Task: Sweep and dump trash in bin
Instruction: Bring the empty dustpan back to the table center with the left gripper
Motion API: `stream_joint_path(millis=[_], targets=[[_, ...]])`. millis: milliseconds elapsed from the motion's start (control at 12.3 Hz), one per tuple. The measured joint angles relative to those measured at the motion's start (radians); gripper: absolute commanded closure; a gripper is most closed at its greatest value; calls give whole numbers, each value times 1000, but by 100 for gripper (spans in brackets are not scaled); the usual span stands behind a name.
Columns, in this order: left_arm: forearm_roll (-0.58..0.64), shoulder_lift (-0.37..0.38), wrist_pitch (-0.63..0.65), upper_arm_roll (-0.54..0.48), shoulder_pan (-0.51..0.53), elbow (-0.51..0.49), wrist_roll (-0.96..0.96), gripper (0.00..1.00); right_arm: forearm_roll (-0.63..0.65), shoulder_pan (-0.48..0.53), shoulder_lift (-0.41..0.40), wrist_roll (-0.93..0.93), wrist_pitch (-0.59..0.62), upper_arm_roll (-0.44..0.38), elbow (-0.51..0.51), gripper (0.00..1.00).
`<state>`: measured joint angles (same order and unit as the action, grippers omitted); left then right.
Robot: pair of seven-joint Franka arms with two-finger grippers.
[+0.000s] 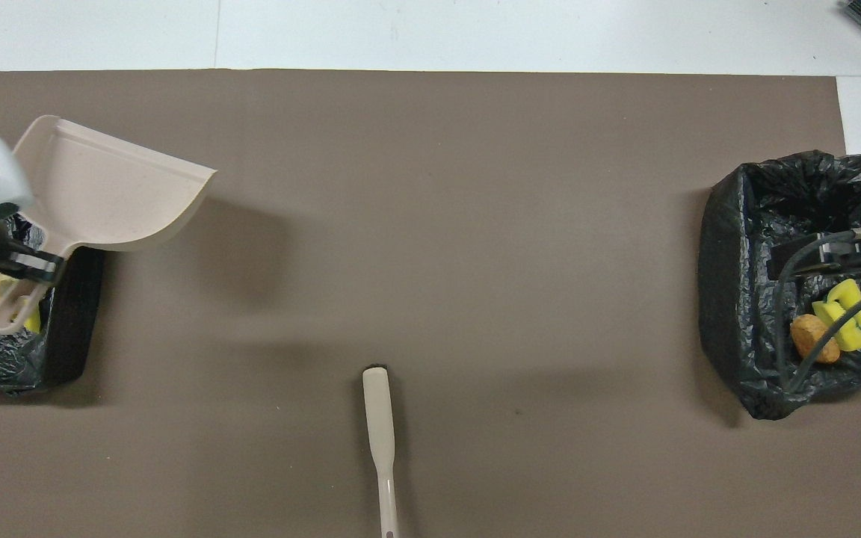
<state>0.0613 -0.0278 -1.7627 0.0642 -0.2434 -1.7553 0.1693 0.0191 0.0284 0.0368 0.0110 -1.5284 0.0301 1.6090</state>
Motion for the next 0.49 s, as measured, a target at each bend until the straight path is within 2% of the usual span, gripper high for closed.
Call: stream_joint_path(millis=[163, 326, 490], targets=[[-31, -26, -108, 1, -97, -24, 107, 100, 0, 0, 0, 0, 0, 0, 0, 0], [-57, -45, -157, 0, -162, -35, 160, 100, 0, 0, 0, 0, 0, 0, 0, 0], [-61, -113, -308, -1, -249, -51, 317, 100, 0, 0, 0, 0, 0, 0, 0, 0]])
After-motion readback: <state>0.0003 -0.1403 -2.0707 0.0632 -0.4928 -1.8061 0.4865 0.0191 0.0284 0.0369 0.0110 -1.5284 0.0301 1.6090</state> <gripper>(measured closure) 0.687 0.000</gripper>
